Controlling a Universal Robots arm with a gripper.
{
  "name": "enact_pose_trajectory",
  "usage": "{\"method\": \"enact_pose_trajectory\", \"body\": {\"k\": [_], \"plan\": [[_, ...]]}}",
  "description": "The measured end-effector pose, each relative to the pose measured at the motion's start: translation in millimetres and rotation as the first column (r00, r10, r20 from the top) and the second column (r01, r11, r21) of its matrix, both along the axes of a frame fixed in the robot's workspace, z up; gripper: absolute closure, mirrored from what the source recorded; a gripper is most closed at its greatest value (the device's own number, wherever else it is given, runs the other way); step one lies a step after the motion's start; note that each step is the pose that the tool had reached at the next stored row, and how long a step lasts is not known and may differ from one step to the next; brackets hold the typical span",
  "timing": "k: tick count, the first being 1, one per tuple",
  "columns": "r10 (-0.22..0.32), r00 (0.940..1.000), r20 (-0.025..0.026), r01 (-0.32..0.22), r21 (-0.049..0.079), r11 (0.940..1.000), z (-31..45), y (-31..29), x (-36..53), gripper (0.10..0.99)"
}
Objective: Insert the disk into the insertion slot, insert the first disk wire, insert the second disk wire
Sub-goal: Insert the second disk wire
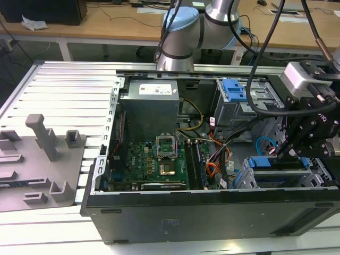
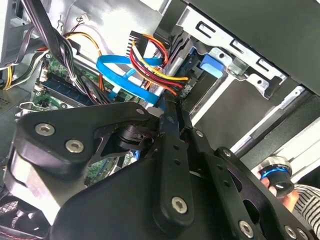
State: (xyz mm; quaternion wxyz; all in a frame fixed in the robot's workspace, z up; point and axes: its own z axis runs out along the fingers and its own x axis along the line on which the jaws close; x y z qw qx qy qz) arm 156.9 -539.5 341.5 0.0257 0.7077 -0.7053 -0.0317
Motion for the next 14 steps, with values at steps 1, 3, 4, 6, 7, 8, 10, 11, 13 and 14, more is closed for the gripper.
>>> {"method": "enact_pose_trajectory", "body": {"k": [1,3,4,6,7,8,10,11,13,14], "plan": [[0.0,1.0,0.0,0.0,0.0,1.0,-0.3,-1.3,0.0,0.925],[0.0,1.0,-0.0001,0.0,0.001,1.0,-1.6,-1.7,0.0,0.925],[0.0,1.0,-0.0001,0.0,0.002,1.0,-2.7,-1.7,0.1,0.925],[0.0,1.0,0.0,0.0,0.003,1.0,-5.9,-1.7,0.3,0.925],[0.0,1.0,0.0,0.0,0.004,1.0,-6.3,-1.8,0.3,0.925],[0.0,1.0,0.0,0.0,0.004,1.0,-6.4,-1.7,0.3,0.925],[0.0,1.0,-0.0001,0.0,0.006,1.0,-7.1,-1.7,0.4,0.91],[0.0,1.0,0.0,0.0,0.005,1.0,-6.4,-1.8,0.4,0.851],[0.0,1.0,0.0,0.0,0.005,1.0,3.3,-1.9,0.3,0.851],[0.0,1.0,0.0,0.0,0.006,1.0,10.3,-1.9,0.3,0.851]]}}
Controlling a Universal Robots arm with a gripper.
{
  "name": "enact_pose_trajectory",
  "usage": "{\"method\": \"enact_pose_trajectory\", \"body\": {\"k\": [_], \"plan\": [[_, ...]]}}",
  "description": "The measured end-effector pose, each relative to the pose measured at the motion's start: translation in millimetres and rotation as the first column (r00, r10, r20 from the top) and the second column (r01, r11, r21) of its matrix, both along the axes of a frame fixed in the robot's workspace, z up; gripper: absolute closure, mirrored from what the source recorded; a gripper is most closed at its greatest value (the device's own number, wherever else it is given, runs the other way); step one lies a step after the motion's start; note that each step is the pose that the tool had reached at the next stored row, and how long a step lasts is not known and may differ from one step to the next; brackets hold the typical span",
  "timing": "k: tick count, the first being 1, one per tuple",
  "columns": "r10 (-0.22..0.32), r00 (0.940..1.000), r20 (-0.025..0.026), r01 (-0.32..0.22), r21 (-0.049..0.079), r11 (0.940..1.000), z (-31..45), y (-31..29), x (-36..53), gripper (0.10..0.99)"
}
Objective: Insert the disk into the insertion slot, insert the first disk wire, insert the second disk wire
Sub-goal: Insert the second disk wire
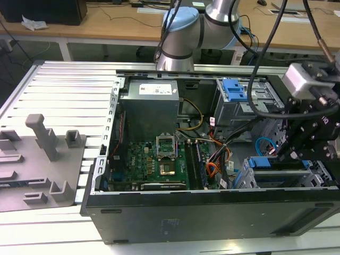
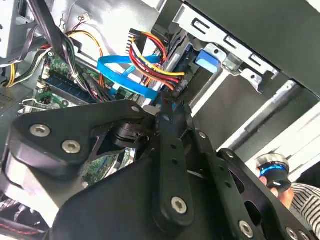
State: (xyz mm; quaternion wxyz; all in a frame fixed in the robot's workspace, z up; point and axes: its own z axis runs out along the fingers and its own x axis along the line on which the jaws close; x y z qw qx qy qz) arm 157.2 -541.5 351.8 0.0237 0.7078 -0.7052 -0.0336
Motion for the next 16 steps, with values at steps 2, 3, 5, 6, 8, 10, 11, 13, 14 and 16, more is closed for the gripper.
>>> {"method": "enact_pose_trajectory", "body": {"k": [2,3,5,6,8,10,11,13,14,16], "plan": [[0.0,1.0,0.0,0.0,0.0,1.0,12.2,0.4,0.0,0.98],[0.0,1.0,-0.0001,0.0,0.0,1.0,17.9,0.5,0.0,0.98],[0.0,1.0,0.0005,0.0,0.0,1.0,21.2,0.4,-3.9,0.98],[0.0,1.0,0.0026,0.0,0.0,1.0,21.3,0.5,-10.1,0.98],[0.0,1.0,0.0053,0.0,0.0,1.0,21.3,0.4,-17.8,0.98],[0.0,1.0,0.0055,0.0,0.0,1.0,21.2,0.4,-18.6,0.98],[0.0,1.0,0.0054,0.0,0.0,1.0,21.3,0.4,-18.6,0.98],[0.0,1.0,0.0055,0.0,0.0,1.0,21.3,0.4,-18.7,0.98],[0.0,1.0,0.0054,0.0,0.0,1.0,21.3,0.4,-18.7,0.98],[0.0,1.0,0.0055,0.0,0.0,1.0,21.3,0.4,-18.7,0.98]]}}
